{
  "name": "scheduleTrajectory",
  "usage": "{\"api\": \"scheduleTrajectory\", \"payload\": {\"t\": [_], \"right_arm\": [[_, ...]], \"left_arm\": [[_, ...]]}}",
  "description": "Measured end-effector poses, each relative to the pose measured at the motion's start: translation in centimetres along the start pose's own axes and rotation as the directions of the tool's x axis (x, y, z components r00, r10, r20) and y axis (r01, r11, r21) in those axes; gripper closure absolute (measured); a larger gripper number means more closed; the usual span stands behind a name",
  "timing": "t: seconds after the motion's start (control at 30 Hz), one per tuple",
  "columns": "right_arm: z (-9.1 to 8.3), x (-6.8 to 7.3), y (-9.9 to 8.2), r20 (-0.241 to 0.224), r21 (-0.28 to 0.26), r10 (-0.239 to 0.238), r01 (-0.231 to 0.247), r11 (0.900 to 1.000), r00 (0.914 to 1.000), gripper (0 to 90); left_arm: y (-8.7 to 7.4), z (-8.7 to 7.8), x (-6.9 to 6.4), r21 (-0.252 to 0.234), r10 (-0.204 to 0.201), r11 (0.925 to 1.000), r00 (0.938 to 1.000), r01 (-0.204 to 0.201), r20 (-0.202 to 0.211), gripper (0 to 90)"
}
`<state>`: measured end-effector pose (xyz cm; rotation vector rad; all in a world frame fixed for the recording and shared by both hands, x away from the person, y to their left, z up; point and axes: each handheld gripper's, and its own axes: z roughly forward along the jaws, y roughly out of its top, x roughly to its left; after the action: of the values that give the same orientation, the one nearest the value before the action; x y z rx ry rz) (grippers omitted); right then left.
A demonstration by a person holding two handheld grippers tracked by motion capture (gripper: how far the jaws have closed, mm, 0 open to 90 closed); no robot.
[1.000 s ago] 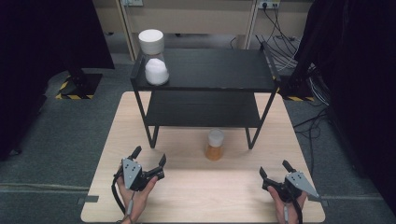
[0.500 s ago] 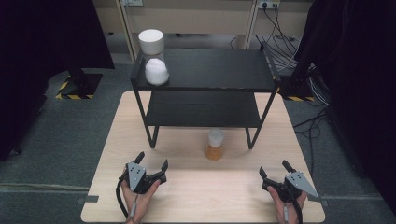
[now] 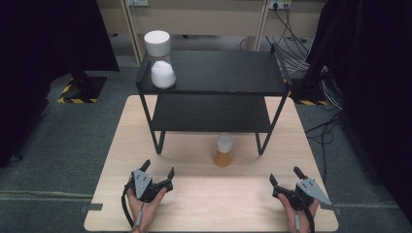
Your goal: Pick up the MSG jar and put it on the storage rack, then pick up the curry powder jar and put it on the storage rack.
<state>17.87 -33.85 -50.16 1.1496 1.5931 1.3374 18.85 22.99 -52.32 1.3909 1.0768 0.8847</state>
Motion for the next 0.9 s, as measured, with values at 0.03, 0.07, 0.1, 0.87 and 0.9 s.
{"api": "scheduleTrajectory", "payload": {"t": [0.03,0.07,0.1,0.87,0.9], "right_arm": [[0.00,0.01,0.02,0.000,0.001,0.000,0.000,1.0000,1.0000,3.8],[0.02,0.00,0.05,0.000,0.003,0.000,0.000,1.0000,1.0000,3.8],[0.02,0.01,0.07,0.000,0.004,-0.001,0.001,1.0000,1.0000,3.8],[-0.05,-0.21,-0.04,-0.009,-0.002,0.005,-0.005,1.0000,0.9999,2.4],[-0.06,-0.25,-0.07,-0.011,-0.004,0.006,-0.006,1.0000,0.9999,2.1]], "left_arm": [[-0.01,0.00,-0.01,-0.001,0.001,1.0000,1.0000,-0.001,0.001,5.6],[-0.01,-0.02,-0.02,0.000,0.003,1.0000,1.0000,-0.003,0.001,5.7],[0.00,-0.03,-0.03,0.000,0.001,1.0000,1.0000,-0.001,0.002,5.7],[0.05,0.05,0.05,0.004,-0.010,0.9999,0.9999,0.010,0.013,5.7],[0.05,0.05,0.06,0.003,-0.010,0.9999,0.9999,0.010,0.013,5.8]]}}
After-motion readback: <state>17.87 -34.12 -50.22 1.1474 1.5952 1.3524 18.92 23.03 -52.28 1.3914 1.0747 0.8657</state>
